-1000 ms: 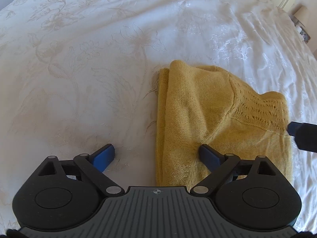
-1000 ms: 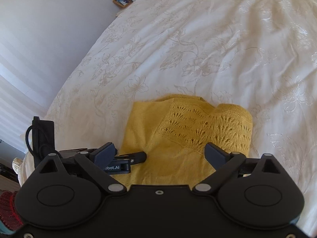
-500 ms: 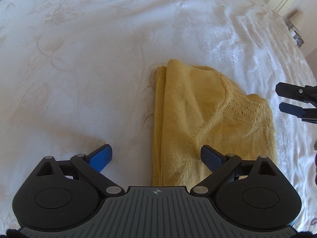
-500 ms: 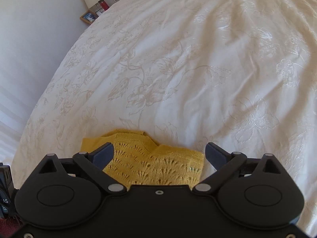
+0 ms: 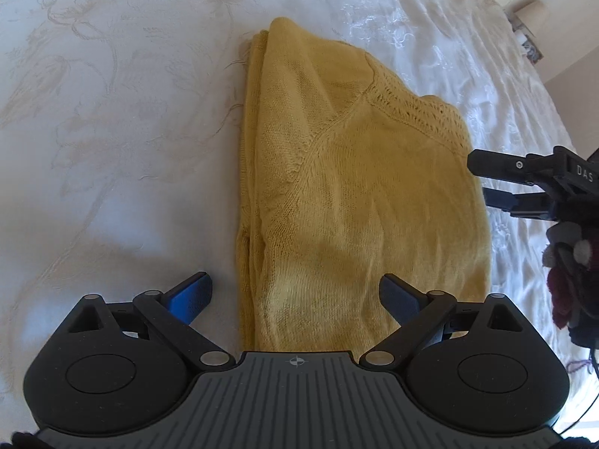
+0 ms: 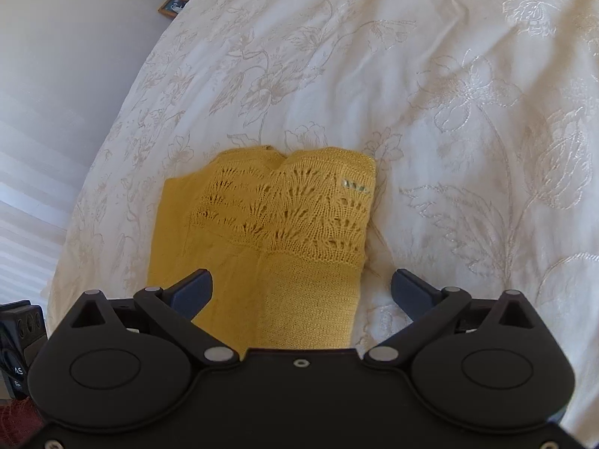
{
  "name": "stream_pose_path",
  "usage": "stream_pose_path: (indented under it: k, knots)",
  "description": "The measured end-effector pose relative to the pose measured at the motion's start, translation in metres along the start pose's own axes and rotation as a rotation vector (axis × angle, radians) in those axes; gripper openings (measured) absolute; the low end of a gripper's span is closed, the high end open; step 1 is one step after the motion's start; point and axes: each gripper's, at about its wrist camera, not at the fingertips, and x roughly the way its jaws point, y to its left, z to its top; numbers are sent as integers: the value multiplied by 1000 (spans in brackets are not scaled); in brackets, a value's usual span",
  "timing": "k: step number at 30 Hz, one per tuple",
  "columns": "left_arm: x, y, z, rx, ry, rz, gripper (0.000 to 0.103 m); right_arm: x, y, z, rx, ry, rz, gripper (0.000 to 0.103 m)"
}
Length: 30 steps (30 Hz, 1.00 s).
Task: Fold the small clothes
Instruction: 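Move the left tool to the opposite side edge of the sweater, then close the left tool on the side edge and fold it over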
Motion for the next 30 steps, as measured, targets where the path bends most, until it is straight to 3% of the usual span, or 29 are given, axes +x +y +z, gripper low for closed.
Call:
stream_pose_path:
  k: [11,16,24,25,26,27,28,30]
  knots:
    - [26,-18,34,89,-54,-93,102,36,-5,28,28,20,108,103]
    - [20,-15,24,105,-67,-127,102,38,-12,28,43,7,154,103]
    - [10,-7,4,98,0,-218,100,31,-18,21,56,20,193,103]
    - [10,-8,3,99,-1,-218,94,32,-16,22,55,24,186,103]
    - [10,-8,3,94,4,-218,69,33,-14,23,55,28,176,95]
    - [11,-8,5,83,11,-204,51,35,-12,25,51,32,155,84]
    - [12,-6,8,52,21,-203,24,35,-11,26,47,39,127,54]
    - [13,0,10,-10,33,-271,18,32,-8,26,46,37,104,48]
